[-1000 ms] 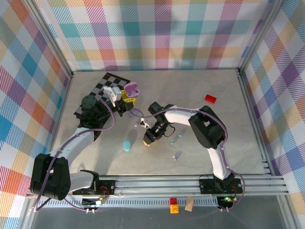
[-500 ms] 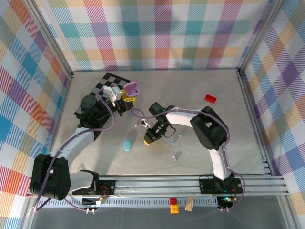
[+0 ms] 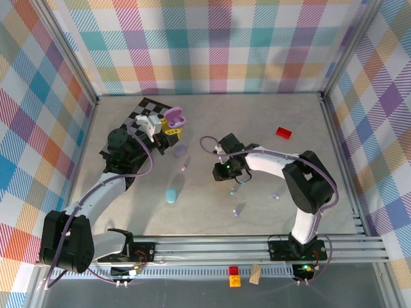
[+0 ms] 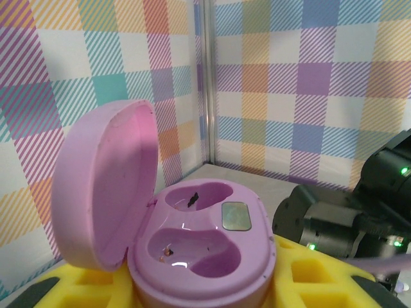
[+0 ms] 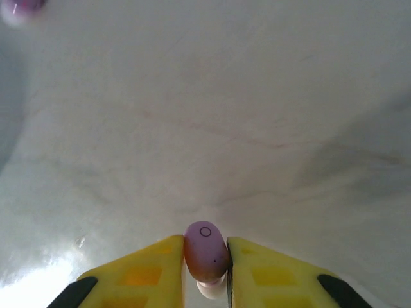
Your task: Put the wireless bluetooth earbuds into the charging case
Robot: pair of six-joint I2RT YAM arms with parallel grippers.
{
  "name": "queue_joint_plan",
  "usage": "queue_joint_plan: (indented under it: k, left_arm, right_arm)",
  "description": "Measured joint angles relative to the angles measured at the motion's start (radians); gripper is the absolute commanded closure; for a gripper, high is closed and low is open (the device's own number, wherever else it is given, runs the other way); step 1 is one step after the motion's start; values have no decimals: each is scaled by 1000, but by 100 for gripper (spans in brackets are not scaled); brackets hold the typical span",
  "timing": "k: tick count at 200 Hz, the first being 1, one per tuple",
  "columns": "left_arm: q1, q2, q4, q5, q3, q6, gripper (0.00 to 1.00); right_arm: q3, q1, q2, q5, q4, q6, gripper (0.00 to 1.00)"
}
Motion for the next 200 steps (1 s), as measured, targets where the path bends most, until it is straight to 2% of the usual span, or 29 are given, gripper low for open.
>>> queue_joint_plan:
  k: [48, 114, 200]
  left_arm:
    - [0, 3, 0, -3, 0, 0, 65]
    - [0, 26, 5, -3, 0, -2, 65]
    - [0, 29, 23, 0, 0, -9, 65]
  right_arm:
    - [-79, 0, -20, 178, 55, 188, 79]
    - [-106, 26, -63, 332, 76, 247, 80]
    - [-111, 31, -55, 304, 101, 277, 80]
